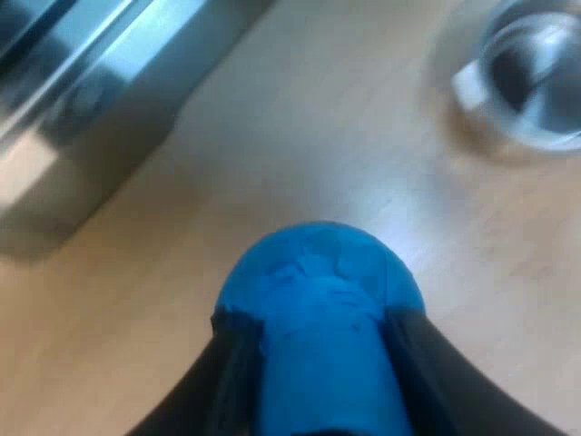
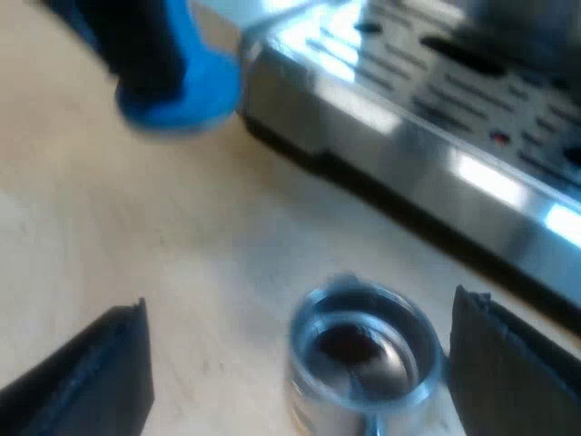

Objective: Grind coffee beans and then tamp

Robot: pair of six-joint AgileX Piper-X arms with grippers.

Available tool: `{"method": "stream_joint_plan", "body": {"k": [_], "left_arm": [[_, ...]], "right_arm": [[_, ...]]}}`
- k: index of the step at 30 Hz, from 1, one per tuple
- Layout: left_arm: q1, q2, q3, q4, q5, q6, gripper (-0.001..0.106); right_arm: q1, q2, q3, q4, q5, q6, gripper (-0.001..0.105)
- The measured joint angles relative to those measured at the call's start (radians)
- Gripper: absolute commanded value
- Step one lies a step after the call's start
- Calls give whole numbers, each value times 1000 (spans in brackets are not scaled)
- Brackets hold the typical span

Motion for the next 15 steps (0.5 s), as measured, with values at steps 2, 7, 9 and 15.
{"method": "stream_joint_plan", "body": {"k": [2,7,9,15], "left_arm": [[45,-14,31,0,0,0,0],[188,-20,91,-2,0,15,0],[245,-20,102,-13,0,23,0],[308,-14,102,-26,0,24,0]], "right_arm": [[0,0,-31,45,-27,0,70],[0,1,-95,185,-155,0,70],[0,1,-119,238,-194,0,70],[0,1,-178,302,-230,0,70]]}}
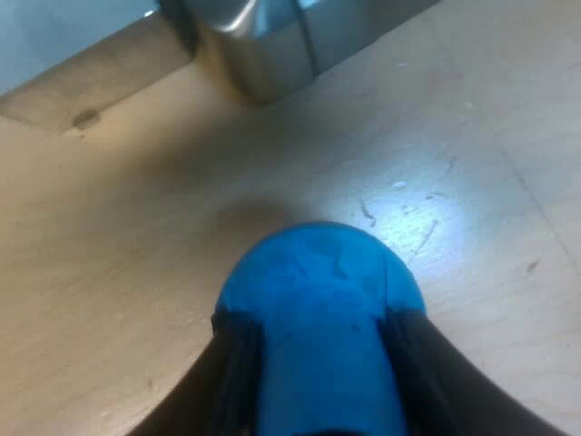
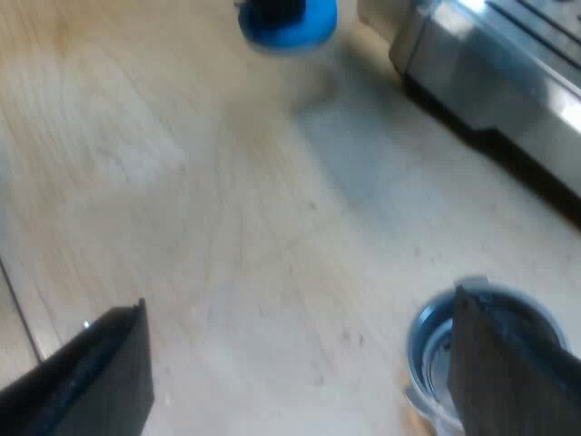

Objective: Grind coffee beans and then tamp

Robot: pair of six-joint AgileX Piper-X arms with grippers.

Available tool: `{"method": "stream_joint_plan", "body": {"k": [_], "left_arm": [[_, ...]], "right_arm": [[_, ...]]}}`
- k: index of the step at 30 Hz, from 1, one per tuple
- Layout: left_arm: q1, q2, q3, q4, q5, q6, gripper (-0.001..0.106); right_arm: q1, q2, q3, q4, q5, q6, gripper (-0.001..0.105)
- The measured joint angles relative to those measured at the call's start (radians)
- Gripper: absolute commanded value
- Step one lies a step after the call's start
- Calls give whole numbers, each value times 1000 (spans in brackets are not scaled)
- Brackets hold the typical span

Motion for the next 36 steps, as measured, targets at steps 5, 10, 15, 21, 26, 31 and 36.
{"method": "stream_joint_plan", "body": {"k": [5,10,15,21,26,31,36], "left_arm": [[0,68,0,-26,0,2,0],[0,112,0,-28,-6,1,1],[0,137,0,-30,-7,1,32],[0,173,0,-30,-8,1,72],[0,173,-6,-18,-8,1,72],[0,169,-76,53,-11,4,72],[0,55,-149,79,-65,4,72]], "right_arm": [[0,0,-10,20,0,0,70],[0,0,-10,31,0,3,70],[0,0,-10,32,0,3,70],[0,0,-10,34,0,3,70],[0,0,-10,36,0,7,70],[0,0,-10,36,0,66,70],[0,0,-82,188,-4,114,70]]}}
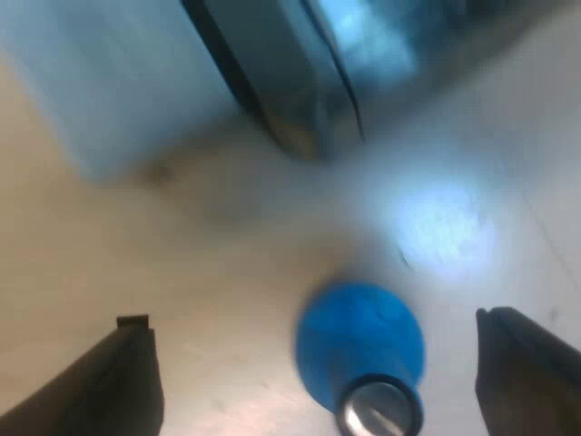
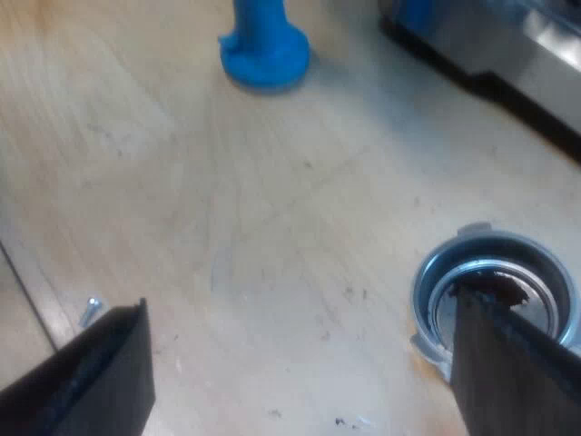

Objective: Grind coffee beans and then tamp

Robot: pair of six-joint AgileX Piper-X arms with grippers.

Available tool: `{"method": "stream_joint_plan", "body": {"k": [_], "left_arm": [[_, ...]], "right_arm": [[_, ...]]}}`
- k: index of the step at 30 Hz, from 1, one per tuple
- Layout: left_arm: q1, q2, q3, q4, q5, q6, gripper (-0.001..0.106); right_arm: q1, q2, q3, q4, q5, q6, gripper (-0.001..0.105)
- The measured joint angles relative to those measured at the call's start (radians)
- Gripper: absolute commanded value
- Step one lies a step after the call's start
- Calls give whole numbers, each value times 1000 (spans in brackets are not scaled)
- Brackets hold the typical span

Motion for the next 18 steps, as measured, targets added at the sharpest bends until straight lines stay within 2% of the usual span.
{"method": "stream_joint_plan", "body": {"k": [4,8,13,15,18], "left_arm": [[0,-133,-29,0,-5,1,72],[0,-301,-47,-2,-6,1,72],[0,-455,-47,-2,-6,1,72],[0,-513,-47,-2,-9,-24,72],[36,-542,-47,-2,0,-66,72]], "right_arm": [[-26,1,-119,182,-6,38,70],[-129,1,-262,415,-7,102,70],[-273,-18,-393,597,-12,110,70],[-351,-48,-445,656,-11,110,70],[-482,-102,-471,717,-11,110,70]]}}
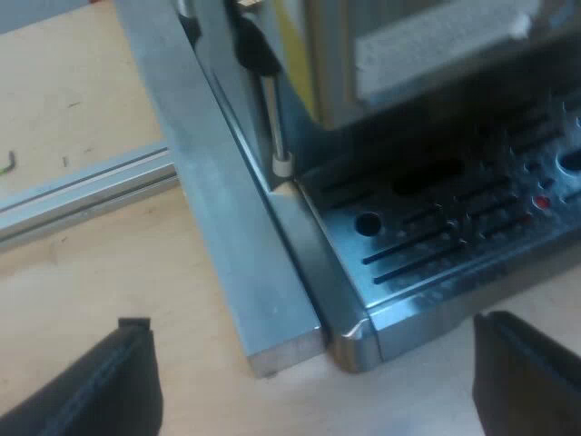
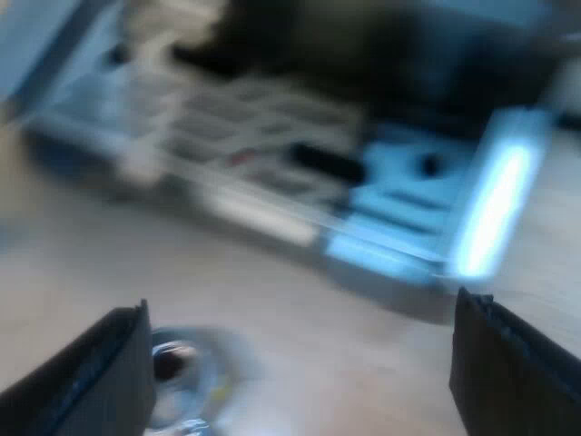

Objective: Grind coffee beans and then tamp

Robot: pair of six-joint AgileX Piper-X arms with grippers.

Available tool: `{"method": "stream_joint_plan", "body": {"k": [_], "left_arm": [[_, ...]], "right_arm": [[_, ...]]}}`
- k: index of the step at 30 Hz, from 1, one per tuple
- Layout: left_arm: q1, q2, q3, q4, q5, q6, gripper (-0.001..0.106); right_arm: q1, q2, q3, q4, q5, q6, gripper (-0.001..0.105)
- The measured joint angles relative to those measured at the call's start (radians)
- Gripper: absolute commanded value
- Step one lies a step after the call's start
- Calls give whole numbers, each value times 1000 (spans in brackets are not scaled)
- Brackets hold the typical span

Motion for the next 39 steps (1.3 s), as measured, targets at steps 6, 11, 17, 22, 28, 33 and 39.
{"method": "stream_joint_plan", "body": {"k": [6,11,17,22,28,33,39], "left_arm": [[113,2,-27,1,51,-28,72],[122,2,-60,1,53,-33,72],[122,2,-84,25,49,-33,72],[122,-23,-87,51,12,-33,72],[122,-159,-87,55,-51,-31,72],[122,-318,-90,83,-71,-19,72],[122,-480,-90,170,-84,-10,72]], "right_arm": [[-280,-108,0,143,-14,-65,70],[-516,-177,0,200,-65,-165,70],[-798,-270,2,217,-195,-286,70],[-954,-364,25,229,-243,-389,70],[-958,-518,31,235,-308,-400,70],[-958,-665,31,238,-317,-403,70],[-958,-825,31,246,-325,-390,70]]}}
